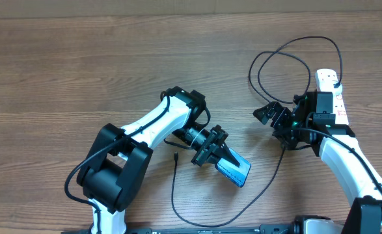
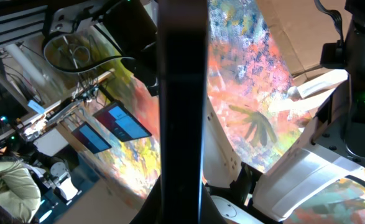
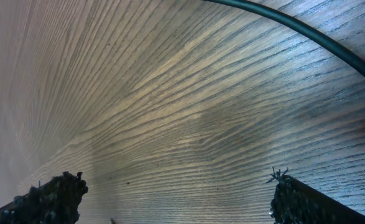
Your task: Plug charger to phone and switch on socket
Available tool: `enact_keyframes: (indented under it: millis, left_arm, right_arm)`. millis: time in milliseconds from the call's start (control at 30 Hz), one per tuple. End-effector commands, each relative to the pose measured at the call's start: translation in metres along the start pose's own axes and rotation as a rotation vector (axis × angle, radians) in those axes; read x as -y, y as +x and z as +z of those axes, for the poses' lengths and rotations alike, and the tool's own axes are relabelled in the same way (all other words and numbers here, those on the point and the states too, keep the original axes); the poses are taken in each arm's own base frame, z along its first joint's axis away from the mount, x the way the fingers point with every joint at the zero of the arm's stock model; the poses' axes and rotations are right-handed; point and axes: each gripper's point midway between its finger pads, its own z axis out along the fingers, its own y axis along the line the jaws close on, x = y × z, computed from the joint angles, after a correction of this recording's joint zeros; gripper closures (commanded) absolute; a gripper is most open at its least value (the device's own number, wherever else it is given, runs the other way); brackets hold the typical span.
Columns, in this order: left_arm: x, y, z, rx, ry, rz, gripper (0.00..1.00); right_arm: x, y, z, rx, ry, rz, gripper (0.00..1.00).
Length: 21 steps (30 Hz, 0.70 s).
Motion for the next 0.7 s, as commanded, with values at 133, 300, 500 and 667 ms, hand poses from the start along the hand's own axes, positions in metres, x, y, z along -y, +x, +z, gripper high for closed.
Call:
enact_keyframes:
  millis: [133,300,500,667]
  left_arm:
    - [0.0142,0.0127,-0.0046,-0.033,0.069,0.014,0.96]
    - [0.0134,0.0141,-0.0055,-0.034,0.070,-0.010,0.96]
    - [0.0154,0.0146,-0.0073,-0.038,0.083,-0.012,0.96]
    - [0.0198,0.0177,-0.0077,-0.055,0.108,-0.011,0.96]
  right_arm:
    - [-0.0035,-0.0034,-0.0021,0.018,-0.003,-0.020,0.00]
    - [-0.0035,-0.0034,-0.0021,0.018,-0.003,-0.020,0.00]
    - [-0.0035,-0.0034,-0.0021,0.018,-0.003,-0.020,0.00]
    - [-0.0035,-0.0034,-0.0021,0.018,-0.003,-0.020,0.00]
